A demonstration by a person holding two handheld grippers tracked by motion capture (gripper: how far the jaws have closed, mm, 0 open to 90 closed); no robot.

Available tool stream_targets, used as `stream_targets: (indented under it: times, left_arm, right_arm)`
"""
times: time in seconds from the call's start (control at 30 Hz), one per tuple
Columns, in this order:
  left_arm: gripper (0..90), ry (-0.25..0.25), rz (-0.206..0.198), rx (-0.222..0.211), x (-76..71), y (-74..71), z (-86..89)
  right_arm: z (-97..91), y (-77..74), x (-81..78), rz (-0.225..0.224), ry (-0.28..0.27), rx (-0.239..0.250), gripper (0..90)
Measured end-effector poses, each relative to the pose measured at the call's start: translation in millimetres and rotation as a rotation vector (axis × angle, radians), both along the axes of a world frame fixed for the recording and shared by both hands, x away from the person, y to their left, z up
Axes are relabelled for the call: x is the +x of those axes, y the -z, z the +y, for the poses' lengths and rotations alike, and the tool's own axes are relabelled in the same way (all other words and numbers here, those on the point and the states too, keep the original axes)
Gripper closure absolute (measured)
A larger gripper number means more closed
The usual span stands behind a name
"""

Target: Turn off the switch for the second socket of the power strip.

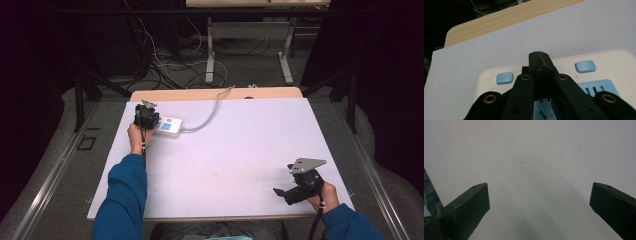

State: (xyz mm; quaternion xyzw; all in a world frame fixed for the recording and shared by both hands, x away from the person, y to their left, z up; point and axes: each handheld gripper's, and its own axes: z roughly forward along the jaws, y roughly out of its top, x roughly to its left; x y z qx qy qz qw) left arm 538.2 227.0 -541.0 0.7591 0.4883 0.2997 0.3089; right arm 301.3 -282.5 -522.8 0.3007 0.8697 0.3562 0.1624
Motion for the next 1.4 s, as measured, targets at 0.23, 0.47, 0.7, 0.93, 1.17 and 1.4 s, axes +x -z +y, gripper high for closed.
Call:
stream_targets:
  times: [0.23,0.47,0.7,0.93,1.17,1.4]
  left_arm:
    - [90.0,0.001,0.016,0.005,-2.1,-4.4,1.1]
    - [83.2,-0.012,-0.019,-0.021,-9.0,-16.1,1.9]
    - [64.5,-0.042,-0.017,-0.059,-16.1,-25.8,4.5]
    - [33.2,-0.037,0.032,-0.099,-22.1,-29.6,6.0]
    - [8.7,-0.028,0.056,-0.088,-26.5,-34.7,2.2]
    - [0.0,-0.004,0.056,-0.093,-36.1,-40.1,-1.3]
  right_arm:
    - [0.1,-0.1,-0.1,0.0,0.002,0.0,2.2]
    - [0.0,-0.3,-0.2,-0.002,0.004,0.0,2.2]
    - [-0.1,-0.6,-0.3,0.005,-0.001,-0.004,2.2]
    - [-0.3,-0.7,-0.3,0.005,0.001,-0.005,2.2]
    - [0.9,-0.8,-0.7,0.002,0.004,-0.006,2.2]
    - [0.4,-1.2,-1.3,-0.009,0.001,-0.007,2.1]
